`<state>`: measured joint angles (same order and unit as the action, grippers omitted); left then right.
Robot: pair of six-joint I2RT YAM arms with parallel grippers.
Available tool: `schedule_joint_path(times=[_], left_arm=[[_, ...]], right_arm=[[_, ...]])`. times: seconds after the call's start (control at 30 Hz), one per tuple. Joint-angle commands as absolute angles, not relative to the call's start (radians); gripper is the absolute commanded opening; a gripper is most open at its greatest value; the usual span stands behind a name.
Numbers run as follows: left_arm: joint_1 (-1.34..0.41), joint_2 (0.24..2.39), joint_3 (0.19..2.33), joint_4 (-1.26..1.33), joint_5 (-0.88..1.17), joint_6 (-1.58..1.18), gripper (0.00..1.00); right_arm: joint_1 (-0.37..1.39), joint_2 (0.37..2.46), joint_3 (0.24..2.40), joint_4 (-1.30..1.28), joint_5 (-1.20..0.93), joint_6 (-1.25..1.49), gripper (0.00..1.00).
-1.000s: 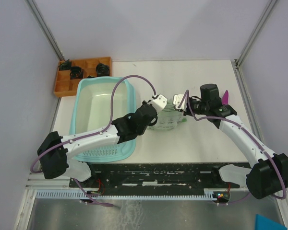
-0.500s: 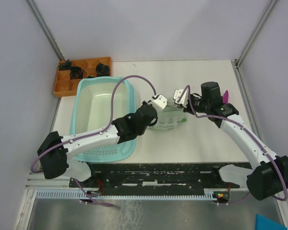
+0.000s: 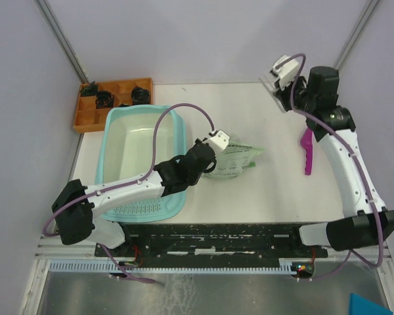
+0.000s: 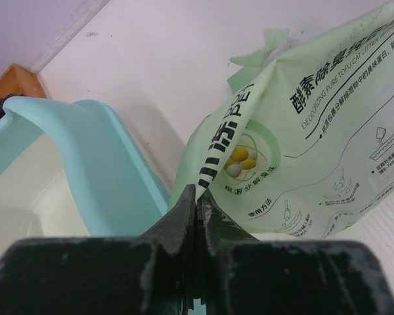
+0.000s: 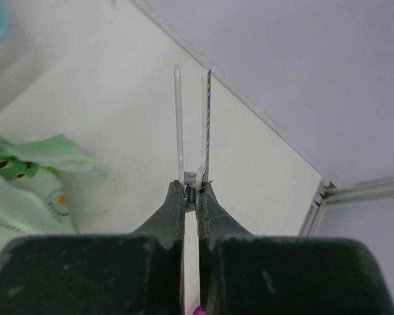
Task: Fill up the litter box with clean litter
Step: Remove the clamp from the cat litter bag, then place the clamp at the center of the board.
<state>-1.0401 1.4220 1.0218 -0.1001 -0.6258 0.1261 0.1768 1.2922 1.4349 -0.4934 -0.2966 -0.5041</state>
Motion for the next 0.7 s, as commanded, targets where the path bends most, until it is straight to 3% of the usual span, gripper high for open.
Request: schedule_joint_path(times=[0.0, 0.17, 0.3, 0.47, 0.67], left_arm=[[-1.044, 1.433, 1.045, -0.095, -0.568, 0.063, 0.03], [-1.045, 1.445, 1.058, -0.095, -0.542, 0.063, 0.03], [-1.044, 1.435, 1.061, -0.094, -0.533, 0.067, 0.03], [-1.045, 1.407, 1.052, -0.078, -0.514, 0.07, 0.03], [-1.044, 1.383, 1.054, -0.081, -0.479, 0.09, 0.03]], right_arm=[[0.034, 1.48, 1.663, -0.624, -0.17, -0.311, 0.02], [-0.151, 1.73, 1.946, -0.883, -0.182, -0.232, 0.02], [-0.314, 1.844, 2.04, -1.021, -0.295, -0.209, 0.02], [-0.42, 1.826, 1.868, -1.0, -0.331, -0.258, 0.02], [-0.432, 1.747, 1.546, -0.811, -0.213, -0.346, 0.01]])
